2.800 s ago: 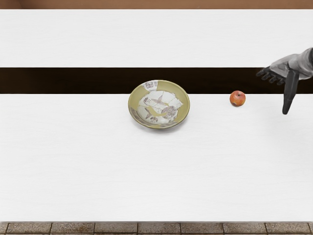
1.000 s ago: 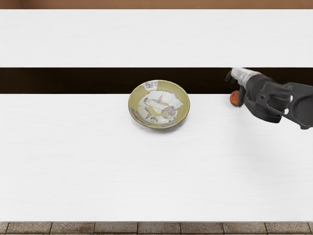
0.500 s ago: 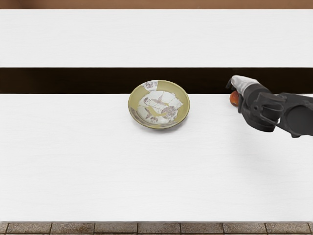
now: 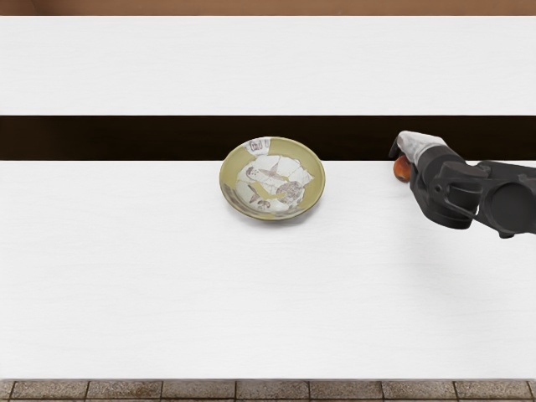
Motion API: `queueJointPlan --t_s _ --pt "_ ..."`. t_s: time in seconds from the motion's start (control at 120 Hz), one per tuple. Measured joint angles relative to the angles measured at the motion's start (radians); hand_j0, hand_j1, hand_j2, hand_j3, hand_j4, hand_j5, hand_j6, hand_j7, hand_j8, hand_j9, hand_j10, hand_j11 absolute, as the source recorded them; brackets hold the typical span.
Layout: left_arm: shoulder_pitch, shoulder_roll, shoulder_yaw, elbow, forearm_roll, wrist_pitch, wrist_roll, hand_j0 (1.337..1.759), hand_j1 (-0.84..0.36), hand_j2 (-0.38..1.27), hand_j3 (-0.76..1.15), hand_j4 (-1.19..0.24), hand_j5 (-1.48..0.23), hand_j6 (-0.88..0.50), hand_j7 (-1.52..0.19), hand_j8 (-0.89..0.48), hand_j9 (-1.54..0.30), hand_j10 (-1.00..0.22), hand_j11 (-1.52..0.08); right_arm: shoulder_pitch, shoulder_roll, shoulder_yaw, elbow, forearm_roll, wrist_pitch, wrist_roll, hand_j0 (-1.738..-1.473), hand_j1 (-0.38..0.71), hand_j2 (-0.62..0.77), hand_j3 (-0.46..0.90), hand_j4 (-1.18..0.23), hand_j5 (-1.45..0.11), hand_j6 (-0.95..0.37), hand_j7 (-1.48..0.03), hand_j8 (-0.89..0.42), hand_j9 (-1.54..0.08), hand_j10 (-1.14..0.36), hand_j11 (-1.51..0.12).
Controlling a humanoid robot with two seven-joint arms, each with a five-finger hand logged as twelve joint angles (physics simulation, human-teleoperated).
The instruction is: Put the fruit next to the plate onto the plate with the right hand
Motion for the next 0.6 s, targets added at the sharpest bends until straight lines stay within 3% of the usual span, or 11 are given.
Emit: queueJointPlan --t_s 0.408,0.6 --pt "0.000 0.000 0.000 0.000 0.000 0.000 0.000 1.658 0.35 0.00 0.00 0.00 0.00 0.00 0.00 0.00 0.00 0.00 0.00 -0.008 0.001 0.002 -0.013 0.002 -0.001 0.000 -1.656 0.24 -0.08 0.00 -0.53 -0.64 -0.43 -0.66 -0.49 -0.65 -0.52 -0.65" --pt "0.000 0.000 0.000 0.000 0.000 0.000 0.000 1.658 0.35 0.00 0.00 0.00 0.00 0.00 0.00 0.00 0.00 0.00 0.00 -0.009 0.002 0.005 -0.020 0.011 0.002 0.000 -1.650 0.27 -0.06 0.00 -0.56 -0.77 -0.39 -0.75 -0.44 -0.77 -0.57 -0.77"
